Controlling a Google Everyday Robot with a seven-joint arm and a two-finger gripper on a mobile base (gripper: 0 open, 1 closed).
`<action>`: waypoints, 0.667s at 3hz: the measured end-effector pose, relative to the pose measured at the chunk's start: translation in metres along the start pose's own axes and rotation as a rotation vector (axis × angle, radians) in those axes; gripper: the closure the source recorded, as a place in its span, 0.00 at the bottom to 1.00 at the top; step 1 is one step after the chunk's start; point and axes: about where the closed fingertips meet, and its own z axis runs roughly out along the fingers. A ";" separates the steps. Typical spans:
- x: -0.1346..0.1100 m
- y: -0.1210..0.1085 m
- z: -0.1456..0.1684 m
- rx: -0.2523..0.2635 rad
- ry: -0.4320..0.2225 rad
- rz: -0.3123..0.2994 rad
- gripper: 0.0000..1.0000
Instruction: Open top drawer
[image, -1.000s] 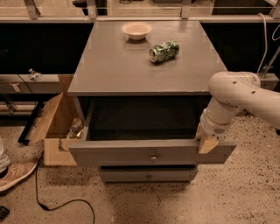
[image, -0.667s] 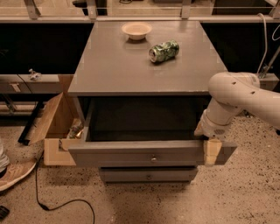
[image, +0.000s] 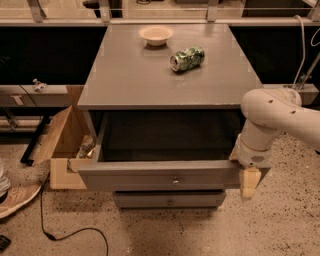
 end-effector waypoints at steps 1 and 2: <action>0.018 0.030 -0.004 -0.022 0.033 0.048 0.42; 0.021 0.037 -0.006 -0.025 0.039 0.059 0.65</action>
Offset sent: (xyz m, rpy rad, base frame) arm -0.0859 -0.0471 0.0257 -0.0924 0.0483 -0.1205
